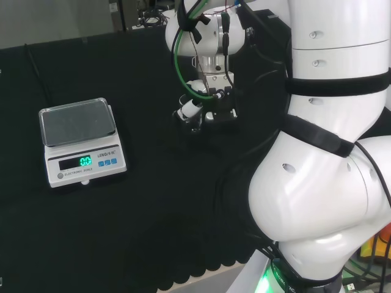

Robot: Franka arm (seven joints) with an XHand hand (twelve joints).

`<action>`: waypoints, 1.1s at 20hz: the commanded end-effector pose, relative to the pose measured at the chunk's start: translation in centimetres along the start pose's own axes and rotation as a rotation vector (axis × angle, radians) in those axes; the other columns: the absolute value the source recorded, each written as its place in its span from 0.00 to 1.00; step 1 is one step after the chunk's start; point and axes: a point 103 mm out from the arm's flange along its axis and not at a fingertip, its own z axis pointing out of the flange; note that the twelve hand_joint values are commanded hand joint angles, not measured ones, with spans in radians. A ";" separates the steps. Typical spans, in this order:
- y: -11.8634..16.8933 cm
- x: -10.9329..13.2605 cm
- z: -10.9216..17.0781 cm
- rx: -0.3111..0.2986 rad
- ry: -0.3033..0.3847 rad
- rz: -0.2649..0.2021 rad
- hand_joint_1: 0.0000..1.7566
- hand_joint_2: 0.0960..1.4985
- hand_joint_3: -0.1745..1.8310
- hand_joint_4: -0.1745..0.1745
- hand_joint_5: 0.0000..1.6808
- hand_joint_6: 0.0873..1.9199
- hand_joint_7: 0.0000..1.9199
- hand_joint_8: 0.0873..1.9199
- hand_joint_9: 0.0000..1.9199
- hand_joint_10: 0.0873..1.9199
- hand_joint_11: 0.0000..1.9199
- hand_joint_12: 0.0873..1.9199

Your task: Pick up the beaker.

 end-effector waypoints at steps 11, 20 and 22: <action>0.1 0.6 -1.0 -0.085 0.007 0.003 0.64 0.61 0.30 0.02 0.51 0.62 0.47 0.70 0.76 0.39 0.82 0.35; -1.8 1.4 -6.9 -0.155 -0.003 -0.007 0.65 0.57 0.35 0.00 0.54 0.61 0.51 0.73 0.78 0.45 0.80 0.41; -2.4 1.6 -8.4 -0.169 -0.011 -0.004 0.67 0.53 0.40 0.08 0.54 0.62 0.52 0.71 0.78 0.45 0.80 0.41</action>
